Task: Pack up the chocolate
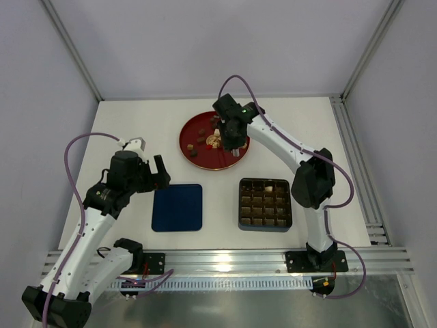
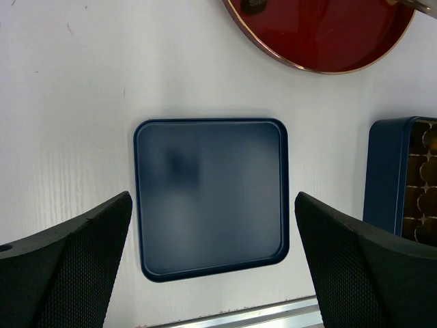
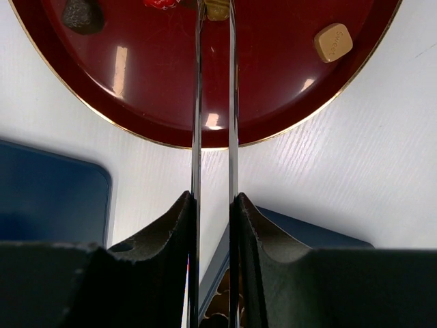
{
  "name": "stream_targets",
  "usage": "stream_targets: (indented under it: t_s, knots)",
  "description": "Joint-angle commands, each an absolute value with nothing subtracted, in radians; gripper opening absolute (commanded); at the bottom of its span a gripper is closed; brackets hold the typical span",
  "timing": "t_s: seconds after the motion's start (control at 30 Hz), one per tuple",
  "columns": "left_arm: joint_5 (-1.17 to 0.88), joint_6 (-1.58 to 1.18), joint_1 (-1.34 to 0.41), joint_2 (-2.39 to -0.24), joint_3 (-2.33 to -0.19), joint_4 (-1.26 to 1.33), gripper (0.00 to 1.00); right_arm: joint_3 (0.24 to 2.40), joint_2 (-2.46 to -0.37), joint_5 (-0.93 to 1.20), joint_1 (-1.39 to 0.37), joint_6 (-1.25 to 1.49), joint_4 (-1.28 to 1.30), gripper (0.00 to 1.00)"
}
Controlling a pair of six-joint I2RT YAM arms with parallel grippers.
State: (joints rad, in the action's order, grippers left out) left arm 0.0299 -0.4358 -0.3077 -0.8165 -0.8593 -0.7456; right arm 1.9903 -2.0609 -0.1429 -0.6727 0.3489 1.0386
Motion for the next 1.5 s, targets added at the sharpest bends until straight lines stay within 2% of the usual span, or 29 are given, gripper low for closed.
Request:
stream_targets:
  t_s: [0.0, 0.63, 1.0, 1.47]
  knots:
    - [0.029, -0.42, -0.311, -0.819, -0.859, -0.724, 1.0, 1.973, -1.971, -0.169, -0.672, 0.336, 1.029, 0.29]
    - [0.029, -0.422, -0.311, -0.819, -0.859, -0.729, 1.0, 1.832, -1.79, -0.187, -0.672, 0.347, 1.04, 0.29]
    - [0.015, -0.42, -0.313, -0.818, -0.859, -0.727, 1.0, 1.602, -1.493, -0.215, -0.672, 0.405, 1.081, 0.29]
    - [0.011, -0.42, -0.319, -0.816, -0.859, -0.727, 1.0, 1.372, -1.139, -0.271, -0.672, 0.508, 1.265, 0.29]
